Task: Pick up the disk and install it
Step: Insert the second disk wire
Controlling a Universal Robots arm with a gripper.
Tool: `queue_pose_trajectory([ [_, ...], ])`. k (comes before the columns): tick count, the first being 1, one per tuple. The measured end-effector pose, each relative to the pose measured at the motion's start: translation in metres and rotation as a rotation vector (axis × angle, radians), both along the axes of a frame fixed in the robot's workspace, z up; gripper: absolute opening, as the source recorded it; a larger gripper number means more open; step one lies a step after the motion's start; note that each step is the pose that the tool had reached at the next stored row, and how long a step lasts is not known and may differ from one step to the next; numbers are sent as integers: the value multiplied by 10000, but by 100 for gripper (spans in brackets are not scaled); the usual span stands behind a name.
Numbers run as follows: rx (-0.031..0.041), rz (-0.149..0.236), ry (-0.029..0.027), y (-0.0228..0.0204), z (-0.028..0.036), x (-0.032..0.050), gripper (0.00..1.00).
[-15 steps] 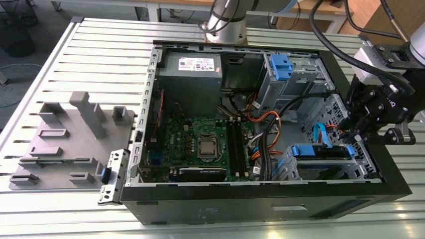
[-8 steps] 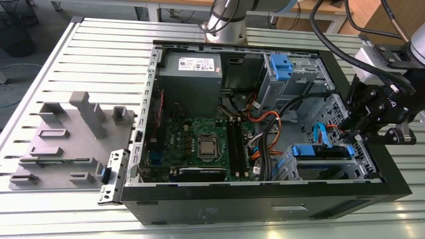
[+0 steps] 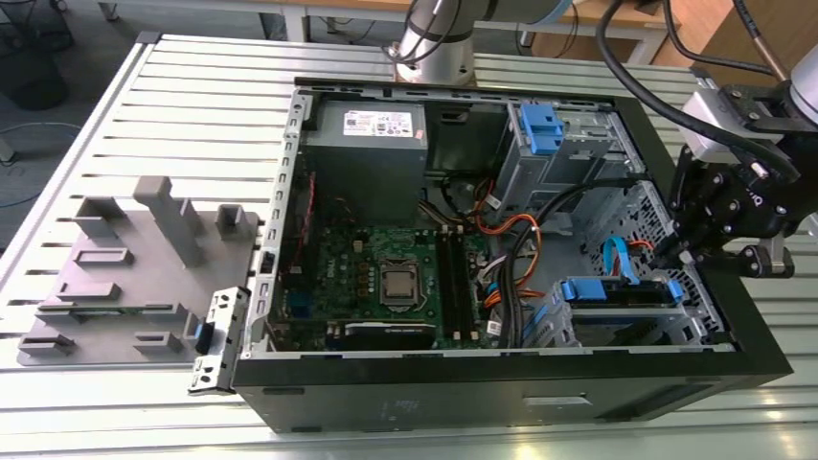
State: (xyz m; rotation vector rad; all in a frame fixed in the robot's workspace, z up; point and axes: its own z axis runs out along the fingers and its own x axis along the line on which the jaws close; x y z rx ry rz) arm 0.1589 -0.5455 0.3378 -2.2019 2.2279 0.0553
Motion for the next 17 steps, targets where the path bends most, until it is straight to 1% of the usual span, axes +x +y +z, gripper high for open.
queue_pose_trajectory([
  [6,0,0,0,0,2,1,16],
  [11,0,0,0,0,44,1,16],
  [12,3,1,-4,0,44,0,16],
  [14,1,1,-38,1,46,-19,16],
  [17,0,1,-106,0,46,-84,16],
])
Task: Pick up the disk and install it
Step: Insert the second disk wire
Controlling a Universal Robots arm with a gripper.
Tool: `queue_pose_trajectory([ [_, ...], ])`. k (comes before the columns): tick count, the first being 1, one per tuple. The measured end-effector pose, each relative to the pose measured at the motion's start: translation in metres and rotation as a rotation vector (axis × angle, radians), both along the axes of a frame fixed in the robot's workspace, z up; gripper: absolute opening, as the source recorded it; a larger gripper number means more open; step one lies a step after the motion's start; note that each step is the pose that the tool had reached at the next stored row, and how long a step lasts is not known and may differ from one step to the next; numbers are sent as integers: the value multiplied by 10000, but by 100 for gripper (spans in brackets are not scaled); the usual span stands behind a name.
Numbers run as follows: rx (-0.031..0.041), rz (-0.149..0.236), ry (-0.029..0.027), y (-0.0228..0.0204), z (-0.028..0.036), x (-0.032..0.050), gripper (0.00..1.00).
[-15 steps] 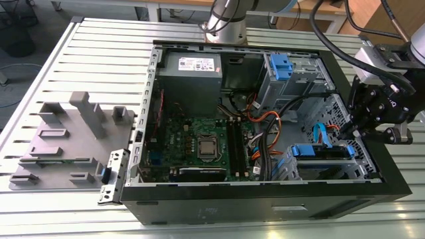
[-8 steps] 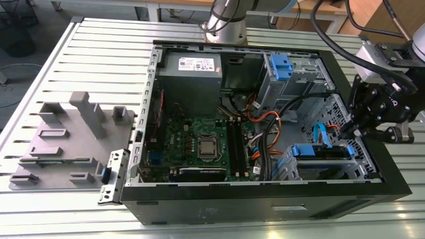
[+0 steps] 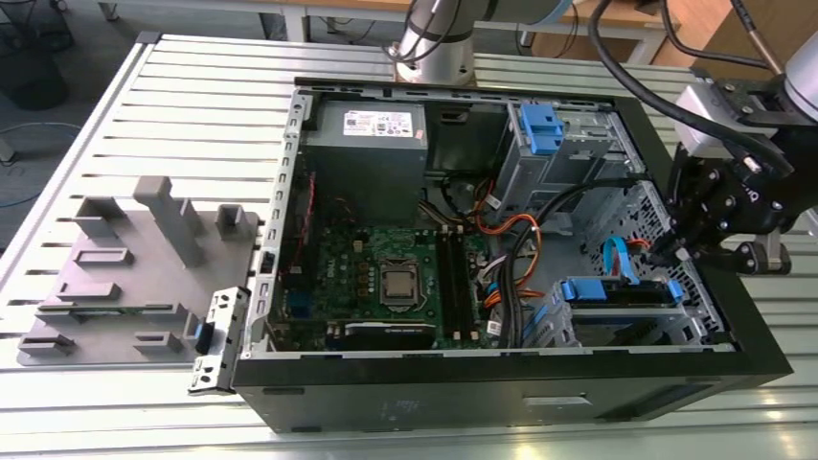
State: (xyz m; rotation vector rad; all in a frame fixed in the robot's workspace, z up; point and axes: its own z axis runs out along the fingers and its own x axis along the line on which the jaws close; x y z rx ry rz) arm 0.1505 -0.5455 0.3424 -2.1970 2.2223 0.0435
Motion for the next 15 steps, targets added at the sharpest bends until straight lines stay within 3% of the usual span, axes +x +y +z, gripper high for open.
queue_pose_trajectory([
  [8,-15,0,-39,-31,0,-66,16],
  [15,-16,0,-42,-129,-3,-74,16],
])
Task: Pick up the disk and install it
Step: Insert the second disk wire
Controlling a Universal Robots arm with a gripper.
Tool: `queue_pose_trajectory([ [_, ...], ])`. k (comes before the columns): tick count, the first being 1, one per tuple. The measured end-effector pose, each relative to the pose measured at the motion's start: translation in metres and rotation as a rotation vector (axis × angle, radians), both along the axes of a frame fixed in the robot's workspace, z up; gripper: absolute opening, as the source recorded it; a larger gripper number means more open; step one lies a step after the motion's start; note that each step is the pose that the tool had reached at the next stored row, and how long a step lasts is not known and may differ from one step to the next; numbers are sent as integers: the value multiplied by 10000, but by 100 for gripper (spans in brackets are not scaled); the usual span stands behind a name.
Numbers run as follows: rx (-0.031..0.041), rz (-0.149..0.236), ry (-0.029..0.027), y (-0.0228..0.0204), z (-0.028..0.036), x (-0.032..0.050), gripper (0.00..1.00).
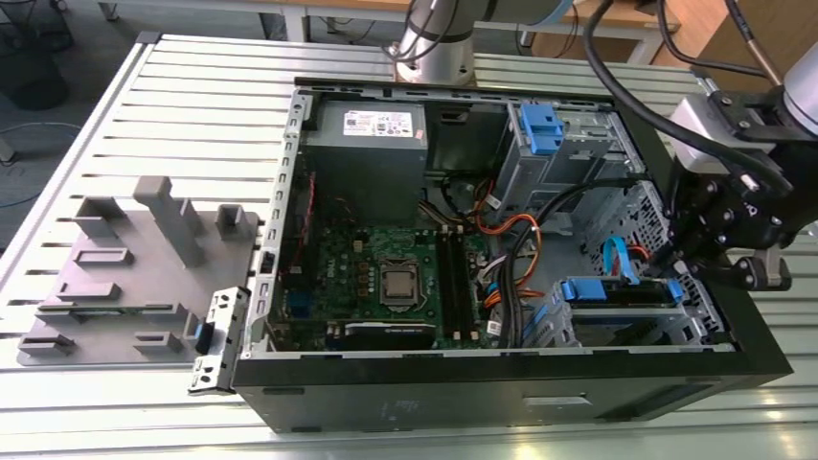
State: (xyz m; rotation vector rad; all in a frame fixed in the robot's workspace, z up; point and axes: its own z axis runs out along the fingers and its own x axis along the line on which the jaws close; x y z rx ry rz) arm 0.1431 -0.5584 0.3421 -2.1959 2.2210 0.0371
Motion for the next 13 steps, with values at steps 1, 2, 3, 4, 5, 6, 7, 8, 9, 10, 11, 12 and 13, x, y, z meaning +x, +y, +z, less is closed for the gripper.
queue_pose_trajectory([
  [1,1,0,0,-15,-1,-1,16],
  [2,-1,0,-1,-27,0,-4,16],
  [3,-2,-1,-4,-35,0,-8,16],
  [4,-2,-1,-8,-39,1,-14,16],
  [5,-1,1,-12,-41,0,-19,16],
  [6,-1,1,-13,-46,0,-24,16],
  [7,0,2,-13,-52,0,-24,16],
  [8,0,3,-13,-57,-2,-25,16],
  [9,0,3,-13,-62,-3,-25,16],
  [10,0,2,-13,-68,-6,-25,16],
  [11,-1,1,-13,-74,-9,-26,16],
  [12,1,1,-14,-76,-13,-25,16],
  [13,2,1,-13,-78,-18,-26,16],
])
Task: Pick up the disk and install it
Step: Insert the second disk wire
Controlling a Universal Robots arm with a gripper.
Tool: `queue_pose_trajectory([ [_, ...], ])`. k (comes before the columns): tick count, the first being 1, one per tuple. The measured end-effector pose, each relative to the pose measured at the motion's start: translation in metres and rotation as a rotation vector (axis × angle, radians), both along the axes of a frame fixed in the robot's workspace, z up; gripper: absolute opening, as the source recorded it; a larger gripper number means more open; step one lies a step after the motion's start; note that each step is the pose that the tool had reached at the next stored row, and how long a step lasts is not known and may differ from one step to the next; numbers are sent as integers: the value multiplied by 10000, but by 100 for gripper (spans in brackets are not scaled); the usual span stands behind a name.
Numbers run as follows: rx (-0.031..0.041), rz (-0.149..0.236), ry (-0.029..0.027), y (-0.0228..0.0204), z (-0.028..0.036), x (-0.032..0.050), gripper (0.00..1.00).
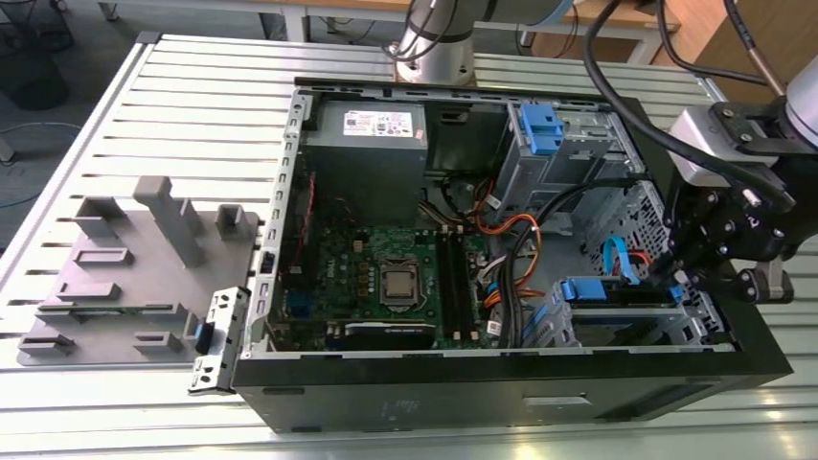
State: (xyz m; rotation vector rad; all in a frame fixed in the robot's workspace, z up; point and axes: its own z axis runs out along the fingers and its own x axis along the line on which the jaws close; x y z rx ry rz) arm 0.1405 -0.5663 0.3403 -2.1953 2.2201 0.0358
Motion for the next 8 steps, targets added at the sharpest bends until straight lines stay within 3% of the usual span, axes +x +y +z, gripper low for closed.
queue_pose_trajectory([
  [8,-12,0,0,-2,-18,0,16],
])
